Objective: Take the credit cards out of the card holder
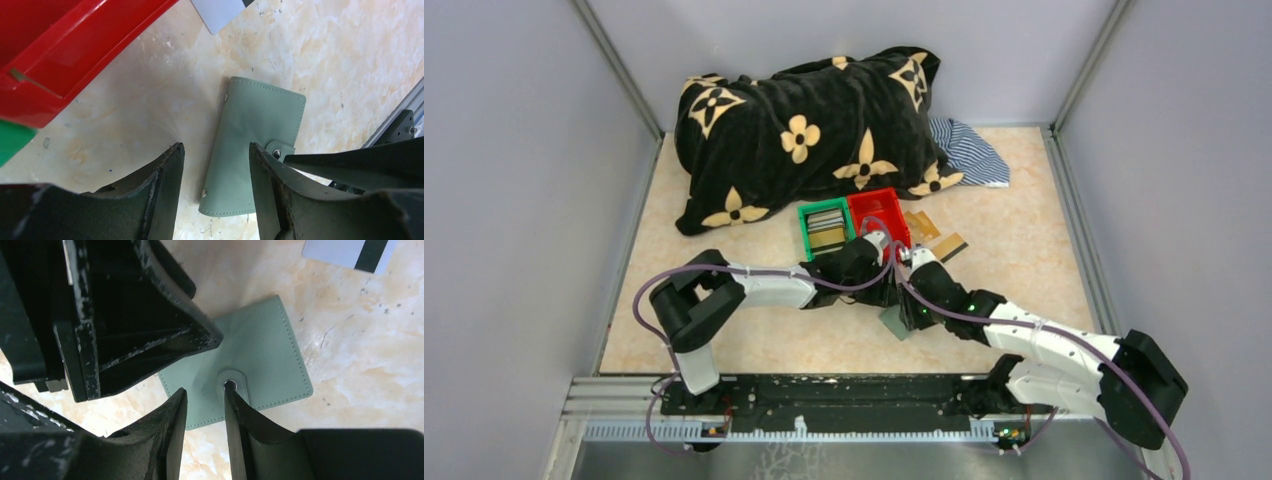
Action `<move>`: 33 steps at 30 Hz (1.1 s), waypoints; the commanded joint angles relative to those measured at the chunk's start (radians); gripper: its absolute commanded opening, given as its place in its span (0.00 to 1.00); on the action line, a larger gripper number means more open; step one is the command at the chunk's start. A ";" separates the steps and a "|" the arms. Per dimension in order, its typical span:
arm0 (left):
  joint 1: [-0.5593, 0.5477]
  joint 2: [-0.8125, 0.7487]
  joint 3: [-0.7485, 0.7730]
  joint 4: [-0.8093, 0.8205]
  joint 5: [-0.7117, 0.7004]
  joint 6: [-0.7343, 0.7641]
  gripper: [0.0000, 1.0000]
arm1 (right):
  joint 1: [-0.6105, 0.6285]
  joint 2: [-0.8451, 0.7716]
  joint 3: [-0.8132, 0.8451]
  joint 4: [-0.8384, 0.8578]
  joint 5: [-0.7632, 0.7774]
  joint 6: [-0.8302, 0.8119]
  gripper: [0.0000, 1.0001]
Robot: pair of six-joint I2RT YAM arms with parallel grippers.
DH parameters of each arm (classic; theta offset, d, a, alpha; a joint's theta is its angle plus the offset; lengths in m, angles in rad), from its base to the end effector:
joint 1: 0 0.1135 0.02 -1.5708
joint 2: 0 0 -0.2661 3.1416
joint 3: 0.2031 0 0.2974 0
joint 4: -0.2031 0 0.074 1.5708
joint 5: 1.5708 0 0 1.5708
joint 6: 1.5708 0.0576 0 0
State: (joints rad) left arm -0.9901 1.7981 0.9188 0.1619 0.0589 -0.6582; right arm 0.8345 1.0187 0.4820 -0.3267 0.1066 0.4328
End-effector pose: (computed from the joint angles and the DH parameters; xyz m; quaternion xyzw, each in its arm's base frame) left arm 0.2226 -0.3455 0.1002 0.1623 0.8954 -0.3218 0.2613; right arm 0.1702 0.1787 0.1429 -0.1688 0.9216 0.1645 0.3083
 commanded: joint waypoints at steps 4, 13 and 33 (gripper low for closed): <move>0.005 0.073 0.035 -0.078 0.012 0.024 0.58 | 0.020 -0.030 -0.009 -0.012 0.084 0.054 0.35; 0.005 0.134 0.101 -0.179 -0.013 0.035 0.58 | 0.020 -0.053 0.001 -0.024 0.112 0.043 0.39; 0.004 0.174 0.148 -0.372 -0.144 0.108 0.58 | 0.027 0.128 0.053 -0.062 0.131 0.071 0.39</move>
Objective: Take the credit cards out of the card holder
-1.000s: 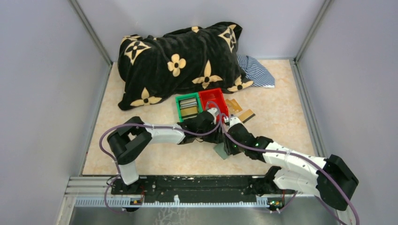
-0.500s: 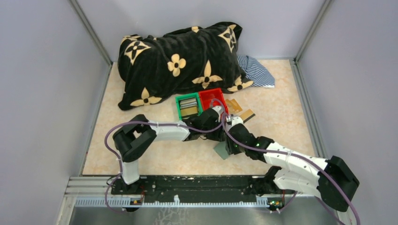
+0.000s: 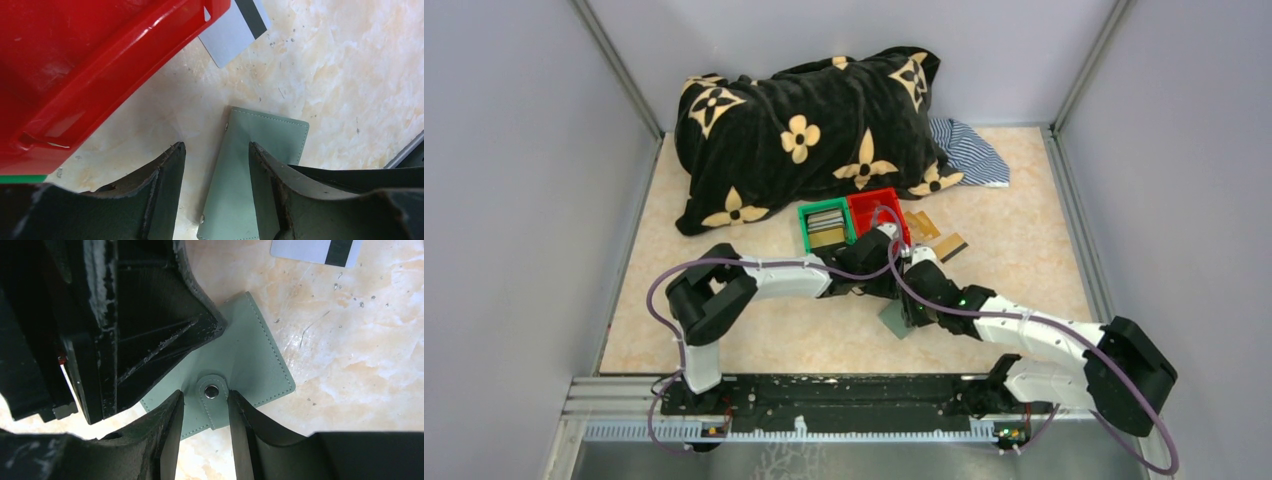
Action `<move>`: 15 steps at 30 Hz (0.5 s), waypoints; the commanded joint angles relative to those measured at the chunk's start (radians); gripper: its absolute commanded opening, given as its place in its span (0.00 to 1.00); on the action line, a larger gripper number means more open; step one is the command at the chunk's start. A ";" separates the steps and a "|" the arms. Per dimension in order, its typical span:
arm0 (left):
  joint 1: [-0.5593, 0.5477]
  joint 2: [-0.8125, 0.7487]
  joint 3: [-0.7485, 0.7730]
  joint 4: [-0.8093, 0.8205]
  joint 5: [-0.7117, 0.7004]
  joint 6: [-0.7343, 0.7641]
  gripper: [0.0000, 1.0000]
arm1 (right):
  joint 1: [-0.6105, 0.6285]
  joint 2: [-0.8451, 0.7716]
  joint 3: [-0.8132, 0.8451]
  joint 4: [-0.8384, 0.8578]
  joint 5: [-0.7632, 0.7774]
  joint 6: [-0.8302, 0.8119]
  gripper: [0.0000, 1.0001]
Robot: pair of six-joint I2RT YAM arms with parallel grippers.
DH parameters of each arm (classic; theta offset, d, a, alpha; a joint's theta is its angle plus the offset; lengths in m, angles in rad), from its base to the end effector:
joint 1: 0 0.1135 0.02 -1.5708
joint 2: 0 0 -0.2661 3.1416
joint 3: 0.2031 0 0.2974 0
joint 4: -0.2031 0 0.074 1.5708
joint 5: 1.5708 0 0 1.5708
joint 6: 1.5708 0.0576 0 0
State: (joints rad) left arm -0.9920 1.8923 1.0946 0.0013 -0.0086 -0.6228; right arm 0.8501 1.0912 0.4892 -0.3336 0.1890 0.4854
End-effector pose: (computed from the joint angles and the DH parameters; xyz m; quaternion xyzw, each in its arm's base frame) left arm 0.2424 -0.3701 0.1053 0.1684 0.9105 -0.2701 0.2639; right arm 0.1723 0.1797 0.1290 -0.1425 0.9354 0.1221 0.2996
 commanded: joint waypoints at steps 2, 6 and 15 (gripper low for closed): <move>0.006 0.086 -0.023 -0.222 -0.078 0.077 0.58 | 0.012 0.066 0.049 -0.065 0.058 0.021 0.39; 0.005 0.100 -0.017 -0.237 -0.081 0.081 0.58 | 0.013 0.095 0.056 -0.083 0.069 0.042 0.22; 0.004 0.110 -0.021 -0.238 -0.074 0.083 0.58 | 0.014 0.057 0.044 -0.067 0.052 0.079 0.00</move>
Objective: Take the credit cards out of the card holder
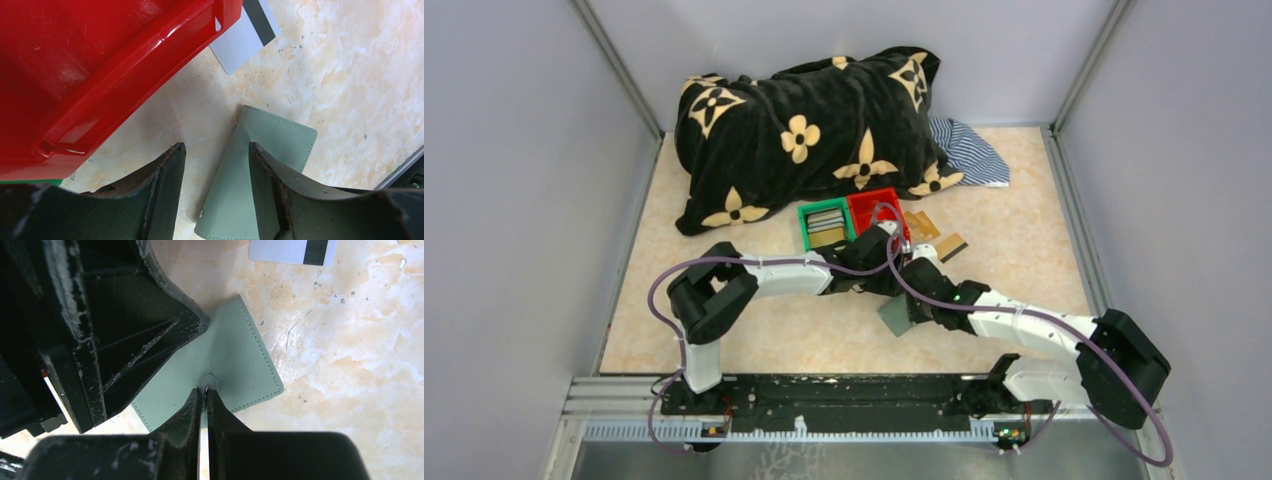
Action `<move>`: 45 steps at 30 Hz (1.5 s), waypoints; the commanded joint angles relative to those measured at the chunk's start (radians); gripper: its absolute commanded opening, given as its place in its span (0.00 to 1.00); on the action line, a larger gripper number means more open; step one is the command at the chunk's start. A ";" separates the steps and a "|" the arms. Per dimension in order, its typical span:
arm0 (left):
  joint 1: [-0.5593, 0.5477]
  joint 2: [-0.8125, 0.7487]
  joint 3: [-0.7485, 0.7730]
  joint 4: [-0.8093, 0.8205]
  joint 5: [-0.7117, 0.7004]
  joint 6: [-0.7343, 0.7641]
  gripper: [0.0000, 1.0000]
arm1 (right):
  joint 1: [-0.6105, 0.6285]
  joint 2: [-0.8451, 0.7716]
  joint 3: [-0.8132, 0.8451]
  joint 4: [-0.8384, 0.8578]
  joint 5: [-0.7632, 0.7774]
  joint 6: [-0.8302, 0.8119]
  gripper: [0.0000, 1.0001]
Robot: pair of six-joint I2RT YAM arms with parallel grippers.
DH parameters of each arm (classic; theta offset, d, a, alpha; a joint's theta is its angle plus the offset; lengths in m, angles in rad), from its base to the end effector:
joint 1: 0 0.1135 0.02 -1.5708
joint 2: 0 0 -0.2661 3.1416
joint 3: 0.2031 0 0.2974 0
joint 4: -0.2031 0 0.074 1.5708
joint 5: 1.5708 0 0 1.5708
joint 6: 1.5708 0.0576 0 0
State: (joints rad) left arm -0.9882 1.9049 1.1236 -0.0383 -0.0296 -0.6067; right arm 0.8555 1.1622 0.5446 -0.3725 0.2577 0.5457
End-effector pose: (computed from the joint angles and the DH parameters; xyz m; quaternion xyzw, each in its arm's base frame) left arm 0.2469 -0.3716 0.1062 0.1710 0.9143 -0.2529 0.2661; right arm 0.1801 0.1849 0.1295 -0.1102 0.9445 0.0889 0.2964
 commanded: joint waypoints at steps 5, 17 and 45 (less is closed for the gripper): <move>0.001 0.109 -0.046 -0.193 -0.038 0.064 0.58 | 0.007 -0.133 -0.040 0.010 -0.066 0.036 0.00; 0.002 0.104 -0.030 -0.189 -0.027 0.050 0.57 | 0.007 -0.345 -0.098 -0.002 -0.083 0.075 0.00; -0.028 -0.163 -0.248 0.063 0.105 0.156 0.57 | -0.012 -0.474 -0.037 -0.157 0.078 0.176 0.50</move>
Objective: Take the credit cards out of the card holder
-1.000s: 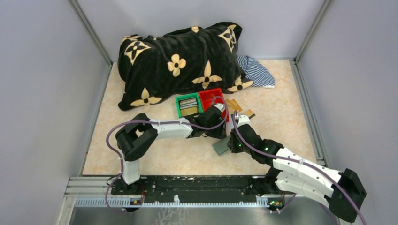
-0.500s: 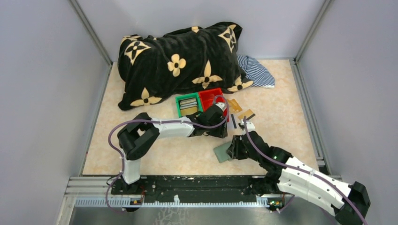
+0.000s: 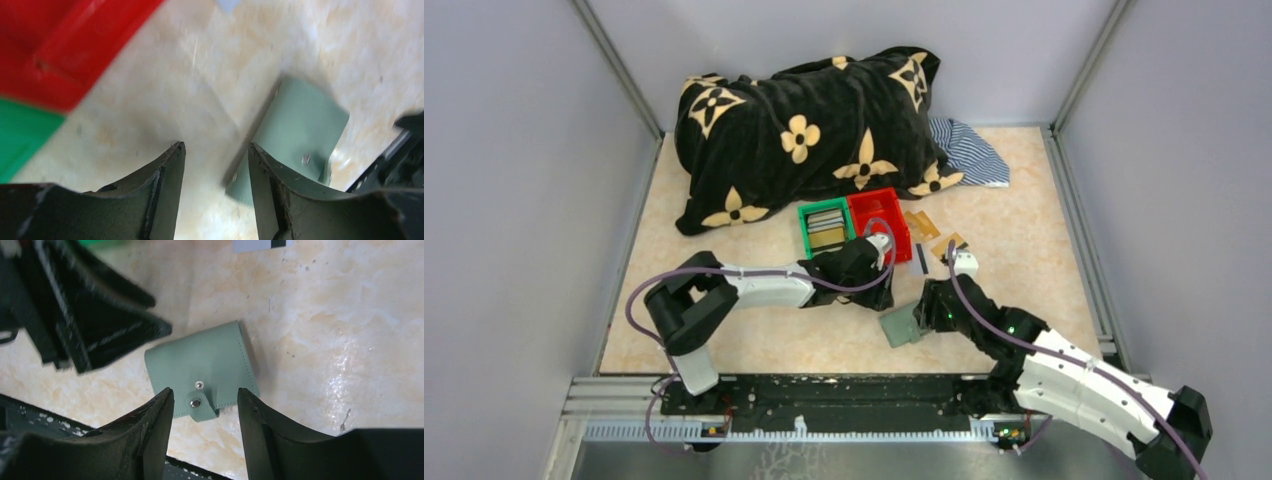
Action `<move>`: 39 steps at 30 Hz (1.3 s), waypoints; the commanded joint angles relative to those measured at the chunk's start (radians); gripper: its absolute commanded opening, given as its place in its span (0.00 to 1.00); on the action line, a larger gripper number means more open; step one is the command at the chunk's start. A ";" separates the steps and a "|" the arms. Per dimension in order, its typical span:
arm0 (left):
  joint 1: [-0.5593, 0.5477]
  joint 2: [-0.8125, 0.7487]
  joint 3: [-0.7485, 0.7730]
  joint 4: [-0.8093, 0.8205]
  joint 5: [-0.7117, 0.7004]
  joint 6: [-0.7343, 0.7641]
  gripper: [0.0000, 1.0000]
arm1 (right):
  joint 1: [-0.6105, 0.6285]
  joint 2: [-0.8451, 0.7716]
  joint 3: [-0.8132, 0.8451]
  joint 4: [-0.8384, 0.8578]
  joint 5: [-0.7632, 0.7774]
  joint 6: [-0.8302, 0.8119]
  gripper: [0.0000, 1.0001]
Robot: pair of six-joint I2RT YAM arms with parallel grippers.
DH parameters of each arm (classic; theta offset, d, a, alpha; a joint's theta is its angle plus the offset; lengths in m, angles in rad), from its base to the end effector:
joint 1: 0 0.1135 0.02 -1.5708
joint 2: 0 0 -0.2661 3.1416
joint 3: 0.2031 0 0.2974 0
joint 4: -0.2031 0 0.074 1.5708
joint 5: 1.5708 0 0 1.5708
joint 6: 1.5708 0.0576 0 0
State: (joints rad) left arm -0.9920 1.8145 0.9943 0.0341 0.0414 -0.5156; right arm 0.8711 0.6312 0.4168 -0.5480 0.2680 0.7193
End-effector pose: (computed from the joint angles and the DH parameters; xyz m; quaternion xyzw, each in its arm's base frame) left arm 0.2276 -0.3527 0.1066 0.2257 0.8959 -0.2756 0.2656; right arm 0.1380 0.1403 0.1777 -0.0167 0.9125 0.1923 0.3606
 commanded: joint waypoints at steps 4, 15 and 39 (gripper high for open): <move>-0.072 -0.171 -0.188 0.020 -0.087 0.120 0.57 | -0.056 0.132 0.110 0.023 0.087 0.000 0.49; -0.264 -0.272 -0.173 0.029 -0.452 0.266 0.60 | -0.087 0.229 0.104 0.061 0.053 -0.002 0.50; -0.328 -0.187 -0.089 0.031 -0.498 0.293 0.59 | -0.072 -0.172 -0.114 -0.120 -0.064 0.269 0.00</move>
State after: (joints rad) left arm -1.3140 1.6154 0.8783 0.0452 -0.4572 -0.2165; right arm 0.7956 0.5800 0.3168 -0.6216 0.2058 0.9154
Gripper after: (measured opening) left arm 0.595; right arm 0.006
